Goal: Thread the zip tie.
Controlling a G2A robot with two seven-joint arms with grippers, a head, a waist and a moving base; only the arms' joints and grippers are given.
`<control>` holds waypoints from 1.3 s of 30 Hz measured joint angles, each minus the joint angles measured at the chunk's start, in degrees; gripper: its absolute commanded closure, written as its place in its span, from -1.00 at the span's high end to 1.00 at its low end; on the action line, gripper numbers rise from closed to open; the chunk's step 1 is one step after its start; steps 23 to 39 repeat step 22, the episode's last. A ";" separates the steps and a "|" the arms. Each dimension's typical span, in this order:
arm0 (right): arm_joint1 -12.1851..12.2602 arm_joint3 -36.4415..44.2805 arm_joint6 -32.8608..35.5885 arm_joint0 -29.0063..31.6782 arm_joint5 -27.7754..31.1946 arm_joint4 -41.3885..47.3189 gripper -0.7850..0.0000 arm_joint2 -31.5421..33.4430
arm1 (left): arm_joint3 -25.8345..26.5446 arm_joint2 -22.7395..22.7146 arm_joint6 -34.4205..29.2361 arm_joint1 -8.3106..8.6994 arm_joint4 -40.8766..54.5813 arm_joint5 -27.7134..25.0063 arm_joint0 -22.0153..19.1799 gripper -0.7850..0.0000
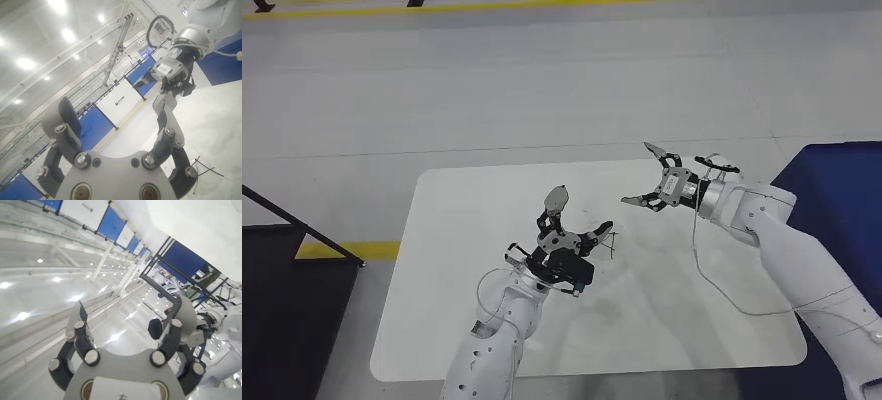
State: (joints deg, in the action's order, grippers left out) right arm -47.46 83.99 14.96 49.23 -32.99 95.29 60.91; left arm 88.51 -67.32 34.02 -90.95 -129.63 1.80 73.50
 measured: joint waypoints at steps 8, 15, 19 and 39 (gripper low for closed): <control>3.49 9.25 16.63 17.16 9.62 -8.60 1.00 16.41 | 0.00 0.00 0.00 0.00 0.00 0.00 0.00 1.00; 3.69 11.33 22.10 22.33 12.52 -10.32 1.00 18.61 | 0.00 0.00 0.00 0.00 0.00 0.00 0.00 1.00; 3.69 11.32 22.08 22.30 12.52 -10.36 1.00 18.60 | 0.00 0.00 0.00 0.00 0.00 0.00 0.00 1.00; 3.69 11.32 22.08 22.30 12.52 -10.36 1.00 18.60 | 0.00 0.00 0.00 0.00 0.00 0.00 0.00 1.00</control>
